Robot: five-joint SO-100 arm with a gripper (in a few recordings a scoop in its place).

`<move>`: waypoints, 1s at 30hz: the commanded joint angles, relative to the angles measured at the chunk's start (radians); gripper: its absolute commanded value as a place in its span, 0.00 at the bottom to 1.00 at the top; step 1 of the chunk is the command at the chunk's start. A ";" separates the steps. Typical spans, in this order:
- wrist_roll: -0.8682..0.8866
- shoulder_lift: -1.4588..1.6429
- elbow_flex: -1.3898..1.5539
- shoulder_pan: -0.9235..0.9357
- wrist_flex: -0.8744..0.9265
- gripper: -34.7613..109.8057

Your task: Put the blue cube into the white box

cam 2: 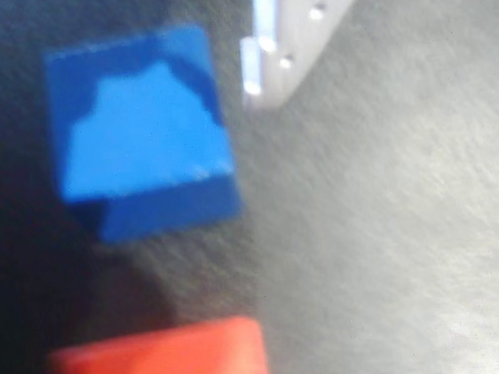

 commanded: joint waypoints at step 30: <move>0.008 0.057 0.008 0.040 0.018 0.24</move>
